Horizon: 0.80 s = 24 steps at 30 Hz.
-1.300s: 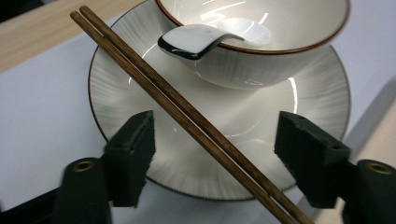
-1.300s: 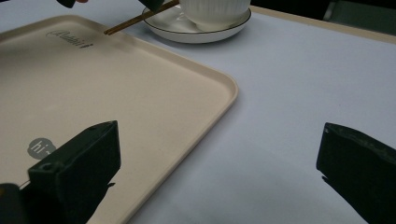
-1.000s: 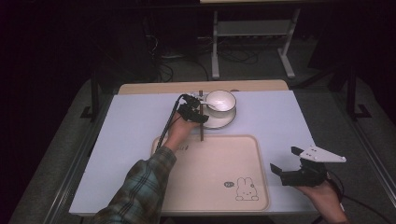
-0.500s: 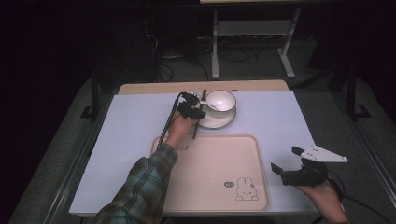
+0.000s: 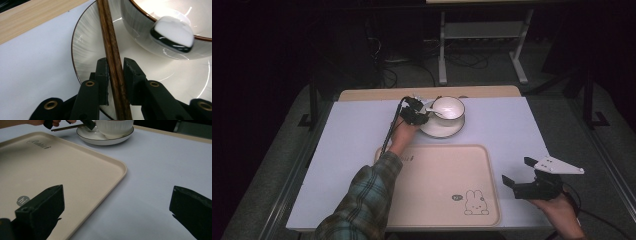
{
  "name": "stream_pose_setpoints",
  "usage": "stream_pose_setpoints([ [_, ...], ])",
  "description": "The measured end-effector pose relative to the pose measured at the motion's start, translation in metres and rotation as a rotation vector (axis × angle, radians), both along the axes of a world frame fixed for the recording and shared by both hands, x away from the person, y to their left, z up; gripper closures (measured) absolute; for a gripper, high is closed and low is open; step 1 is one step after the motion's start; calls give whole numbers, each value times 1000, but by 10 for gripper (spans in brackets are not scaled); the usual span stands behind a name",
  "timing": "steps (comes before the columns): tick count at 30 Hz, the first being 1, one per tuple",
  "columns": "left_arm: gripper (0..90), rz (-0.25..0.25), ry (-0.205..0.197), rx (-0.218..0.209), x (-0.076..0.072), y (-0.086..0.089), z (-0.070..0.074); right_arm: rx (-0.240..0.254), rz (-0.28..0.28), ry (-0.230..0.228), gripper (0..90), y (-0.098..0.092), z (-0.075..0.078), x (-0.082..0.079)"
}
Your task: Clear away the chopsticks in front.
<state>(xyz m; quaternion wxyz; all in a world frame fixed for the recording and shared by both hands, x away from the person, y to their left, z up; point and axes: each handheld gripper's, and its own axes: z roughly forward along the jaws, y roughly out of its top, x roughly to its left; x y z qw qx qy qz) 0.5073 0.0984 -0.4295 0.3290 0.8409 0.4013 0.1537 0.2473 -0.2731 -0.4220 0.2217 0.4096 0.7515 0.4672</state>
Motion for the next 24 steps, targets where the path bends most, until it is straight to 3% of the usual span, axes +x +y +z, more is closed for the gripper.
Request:
stream_pose_setpoints([
  [9,764,2,5,-11,2,2,0,0,3,3,0,0,0,0],
  [19,591,-28,5,-59,-8,18,18,2,1,1,0,0,0,0],
  [24,671,-57,14,-90,-18,37,26,3,2,2,0,0,0,-1],
])
